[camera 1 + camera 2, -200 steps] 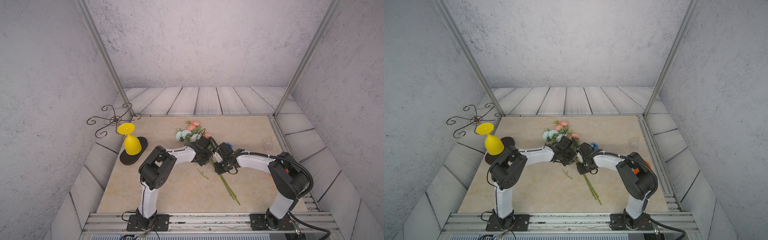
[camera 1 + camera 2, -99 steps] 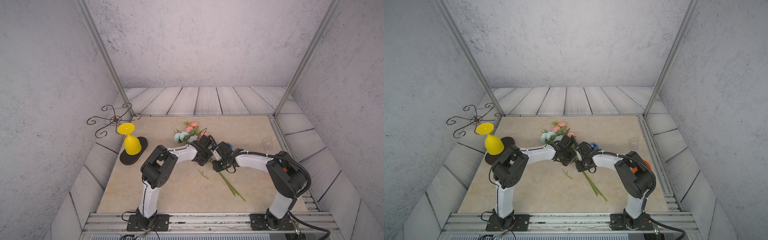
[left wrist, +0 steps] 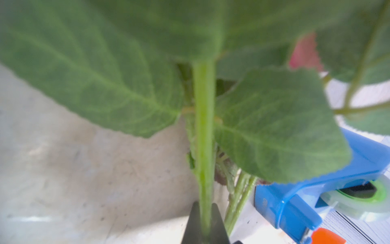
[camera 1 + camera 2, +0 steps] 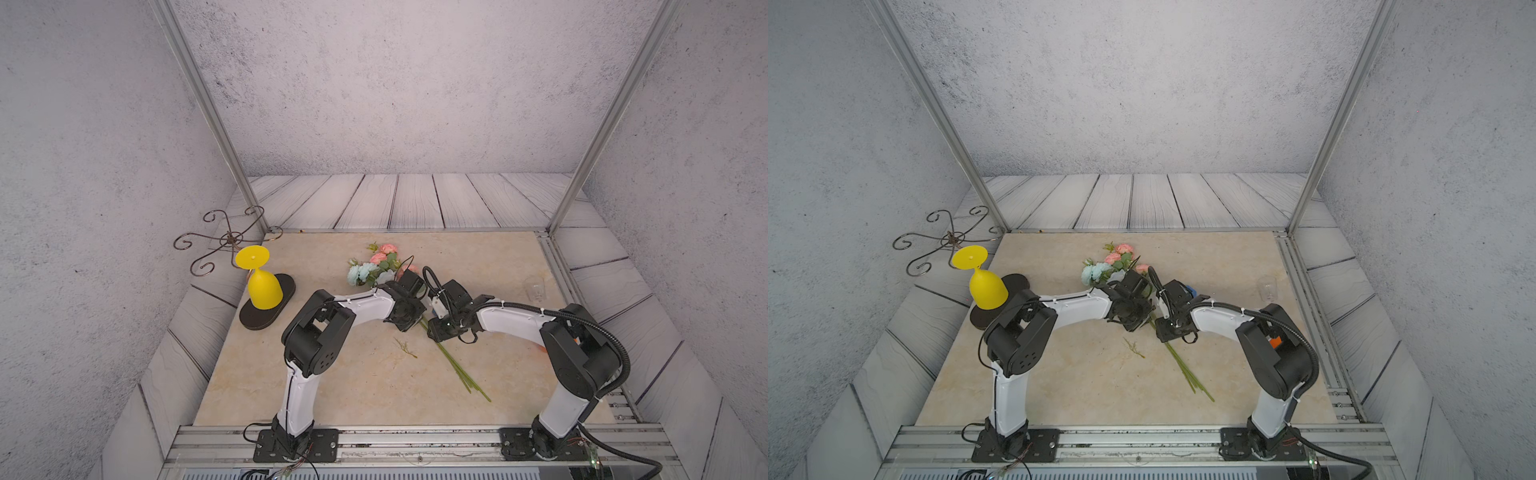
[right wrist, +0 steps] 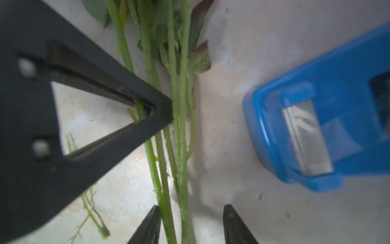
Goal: Wrap bouquets with tape
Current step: Gather the flowers at the center of the board.
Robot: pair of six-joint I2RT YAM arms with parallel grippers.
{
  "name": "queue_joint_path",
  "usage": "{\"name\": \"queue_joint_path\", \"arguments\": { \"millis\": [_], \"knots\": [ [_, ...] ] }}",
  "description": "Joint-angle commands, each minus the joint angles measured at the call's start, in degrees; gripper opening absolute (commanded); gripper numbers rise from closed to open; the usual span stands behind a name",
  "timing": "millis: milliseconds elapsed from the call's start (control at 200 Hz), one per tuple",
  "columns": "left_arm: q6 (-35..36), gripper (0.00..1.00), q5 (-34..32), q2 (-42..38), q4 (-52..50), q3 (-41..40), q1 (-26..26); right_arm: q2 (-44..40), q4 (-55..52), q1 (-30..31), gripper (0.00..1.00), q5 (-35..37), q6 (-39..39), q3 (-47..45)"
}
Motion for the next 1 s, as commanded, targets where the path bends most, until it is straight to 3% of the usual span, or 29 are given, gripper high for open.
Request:
{"name": "queue_joint_path", "arguments": {
  "millis": [0, 325, 455, 681, 876, 996],
  "knots": [
    [1.00, 0.00, -2.35, 3.08, -8.79, -2.22, 0.87, -0.70, -0.05, -0.54, 0.55, -0.77, 0.27, -0.33],
    [0.82, 0.00, -1.44, 2.67, -7.25, -2.49, 1.13, 7.79, 3.80, -0.44, 0.55, -5.93, 1.26, 1.46],
    [1.23, 0.00, -1.18, 2.26, -6.91, -2.32, 1.47, 9.53, 4.20, 0.09, 0.51, -4.07, 2.62, 1.78],
    [1.15, 0.00, -0.13, 1.86, -5.91, -1.79, 2.31, 11.29, 5.49, 1.67, 0.31, 1.57, 5.84, -2.98],
    [0.10, 0.00, 0.92, 1.64, -3.81, -2.55, 2.87, 10.28, 8.46, 2.16, 0.13, 2.27, 10.59, -8.14],
    [0.62, 0.00, 0.77, 1.12, -3.83, -2.30, 3.07, 11.17, 7.65, 2.20, 0.04, 2.09, 10.59, -6.59]
  ]
}}
